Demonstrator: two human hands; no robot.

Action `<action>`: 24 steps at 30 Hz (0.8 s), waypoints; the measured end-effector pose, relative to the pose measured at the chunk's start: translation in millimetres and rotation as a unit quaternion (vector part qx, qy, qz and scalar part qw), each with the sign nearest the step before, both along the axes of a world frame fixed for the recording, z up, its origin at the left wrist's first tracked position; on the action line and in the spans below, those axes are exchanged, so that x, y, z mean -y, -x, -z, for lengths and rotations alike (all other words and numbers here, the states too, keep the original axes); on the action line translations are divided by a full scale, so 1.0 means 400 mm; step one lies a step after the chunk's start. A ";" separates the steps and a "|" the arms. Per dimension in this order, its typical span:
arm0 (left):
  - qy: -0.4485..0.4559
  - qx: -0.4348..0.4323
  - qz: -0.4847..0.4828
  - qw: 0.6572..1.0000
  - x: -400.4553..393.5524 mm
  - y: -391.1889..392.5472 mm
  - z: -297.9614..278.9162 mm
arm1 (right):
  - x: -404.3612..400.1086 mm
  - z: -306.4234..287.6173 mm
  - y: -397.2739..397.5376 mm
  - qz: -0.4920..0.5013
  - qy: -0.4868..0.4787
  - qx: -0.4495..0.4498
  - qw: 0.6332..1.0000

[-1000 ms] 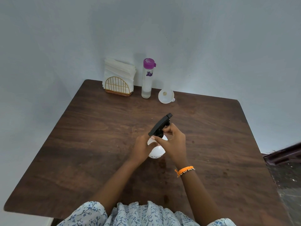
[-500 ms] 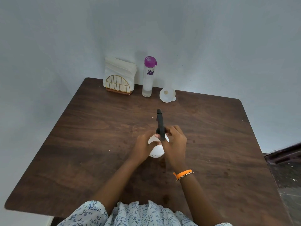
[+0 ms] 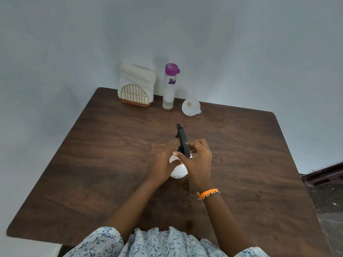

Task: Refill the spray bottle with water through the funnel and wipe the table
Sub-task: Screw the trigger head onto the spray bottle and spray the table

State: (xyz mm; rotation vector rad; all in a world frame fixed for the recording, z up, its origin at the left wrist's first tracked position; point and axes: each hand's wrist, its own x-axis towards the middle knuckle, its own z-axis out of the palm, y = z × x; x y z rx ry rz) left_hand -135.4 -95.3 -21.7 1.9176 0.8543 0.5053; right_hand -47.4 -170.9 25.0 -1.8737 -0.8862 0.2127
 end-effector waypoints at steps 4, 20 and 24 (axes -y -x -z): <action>0.004 0.007 0.002 1.000 -0.001 -0.002 0.002 | 0.005 -0.001 -0.002 -0.016 0.026 0.031 0.999; -0.003 0.001 0.007 1.000 -0.005 -0.004 0.011 | -0.012 0.012 0.016 0.016 0.034 0.021 0.999; -0.010 0.003 0.010 1.000 -0.008 -0.006 0.011 | -0.006 -0.006 -0.005 -0.031 0.050 0.024 0.998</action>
